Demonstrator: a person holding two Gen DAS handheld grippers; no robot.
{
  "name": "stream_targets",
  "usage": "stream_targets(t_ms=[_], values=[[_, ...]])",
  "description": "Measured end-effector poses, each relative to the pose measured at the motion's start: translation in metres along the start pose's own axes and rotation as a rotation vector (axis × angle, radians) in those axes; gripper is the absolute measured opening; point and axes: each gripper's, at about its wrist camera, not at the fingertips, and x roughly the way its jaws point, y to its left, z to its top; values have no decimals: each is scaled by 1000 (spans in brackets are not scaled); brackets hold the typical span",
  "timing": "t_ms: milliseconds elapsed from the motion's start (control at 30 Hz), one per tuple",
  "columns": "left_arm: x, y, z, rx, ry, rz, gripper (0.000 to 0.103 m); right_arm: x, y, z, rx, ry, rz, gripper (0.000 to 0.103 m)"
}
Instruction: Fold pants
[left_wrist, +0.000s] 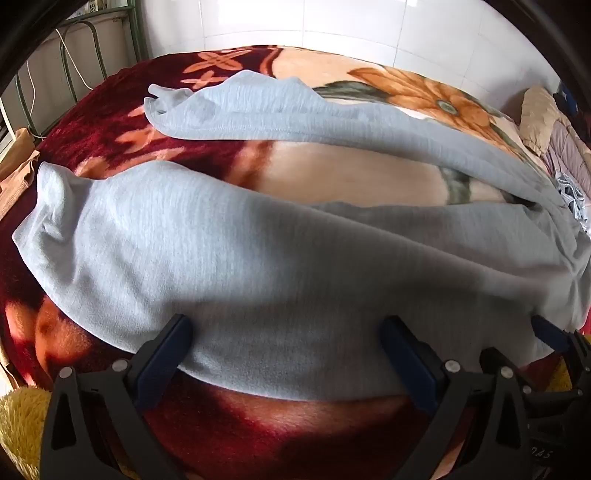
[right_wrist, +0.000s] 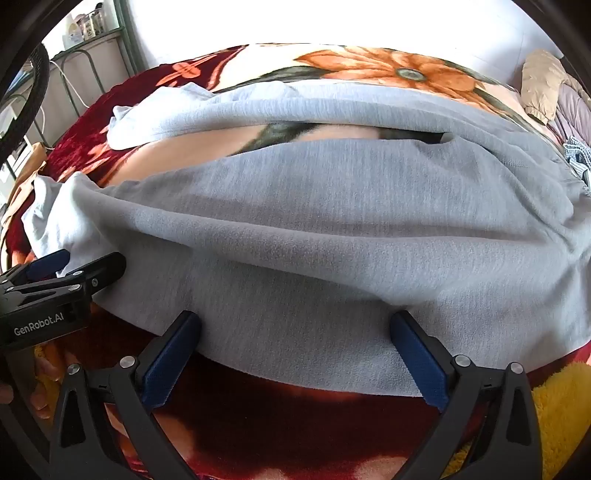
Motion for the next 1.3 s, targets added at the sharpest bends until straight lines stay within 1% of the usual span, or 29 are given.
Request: stream_targets(t_ms=[33,267,300,600,733,767,833,900,967,1033,1133,1233,1300], values=[[0,1,0,-7,0,-11,103,0,0,0,-1,0,-2,103],[2,5,4,-6,-7,-3,103,0,-4,-2,0,-1,-1,103],[-3,-1,2,-4,-14,-2,103,0,-4,-2,0,-1,-1,103],[-5,-4,-2,-8,-30,-1,103,0,-1,-1,1,-8,4,103],[-6,-4,-2,-8,-29,-7,103,-4,0,4,-8,17,13,103],[-7,-4,-1,-6,-26,-11,103,-5,-1,6,-8,39,21,103],[-9,-1,2,-4,-13,-26,103,-9,-5,13,-7,82,32,97],[-11,2,5,-10,6,-41,103,-13,-10,18,-1,111,58,85],[-15,6,10,-14,31,-51,102,-20,-19,27,14,122,87,80],[-19,11,14,-22,41,-46,102,-26,-27,37,29,109,88,80],[-30,27,23,-43,39,-4,102,-29,-44,58,48,80,49,80],[-37,45,33,-66,32,30,102,-23,-62,81,41,55,-28,80],[-42,57,39,-81,24,59,102,-11,-70,95,28,54,-100,80]])
